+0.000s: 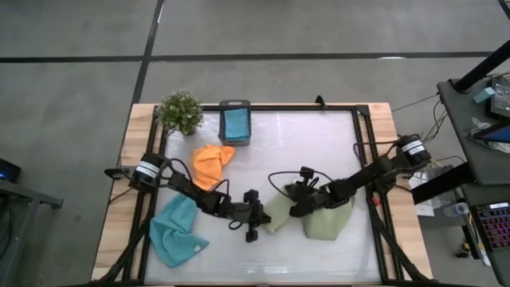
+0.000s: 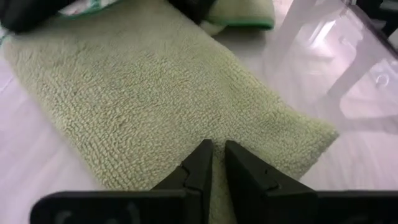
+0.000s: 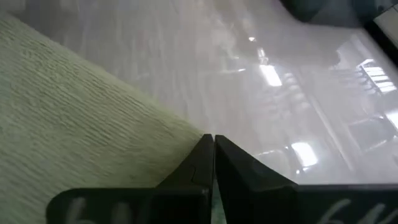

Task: Fold microfiber towels
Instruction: Fold the top green towel

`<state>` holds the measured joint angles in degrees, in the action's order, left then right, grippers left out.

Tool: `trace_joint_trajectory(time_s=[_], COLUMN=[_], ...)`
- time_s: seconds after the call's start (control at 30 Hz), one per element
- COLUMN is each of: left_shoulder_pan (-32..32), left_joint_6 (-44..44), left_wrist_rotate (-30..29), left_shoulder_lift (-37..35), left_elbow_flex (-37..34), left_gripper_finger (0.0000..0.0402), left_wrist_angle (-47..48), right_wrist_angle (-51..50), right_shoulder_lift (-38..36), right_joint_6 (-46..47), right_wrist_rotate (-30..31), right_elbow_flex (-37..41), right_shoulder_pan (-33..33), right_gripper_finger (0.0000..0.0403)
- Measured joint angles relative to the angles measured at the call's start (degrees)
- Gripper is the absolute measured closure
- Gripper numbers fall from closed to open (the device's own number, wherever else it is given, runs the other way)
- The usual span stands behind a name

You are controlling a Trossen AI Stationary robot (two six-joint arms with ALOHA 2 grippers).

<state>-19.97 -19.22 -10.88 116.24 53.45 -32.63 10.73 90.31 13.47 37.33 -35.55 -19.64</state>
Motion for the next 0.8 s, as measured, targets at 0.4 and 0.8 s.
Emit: trace_joint_trajectory(time_s=[0.4,0.8], left_shoulder_pan=[-0.13,-1.62], left_joint_6=[3.08,4.77], left_wrist_rotate=[-1.57,1.53], left_shoulder_lift=[-5.73,-2.89], left_elbow_flex=[-0.07,2.55], left_gripper_finger=[0.0369,0.0369], left_wrist_angle=[5.3,1.83], right_wrist_angle=[-3.86,-6.9], right_shoulder_lift=[-13.58,-9.43], right_joint_6=[6.75,15.11], right_wrist_rotate=[-16.36,-25.84], right_elbow_flex=[-0.33,-0.2], right_shoulder_pan=[-0.02,-0.96], right_gripper_finger=[0.0394,0.0394])
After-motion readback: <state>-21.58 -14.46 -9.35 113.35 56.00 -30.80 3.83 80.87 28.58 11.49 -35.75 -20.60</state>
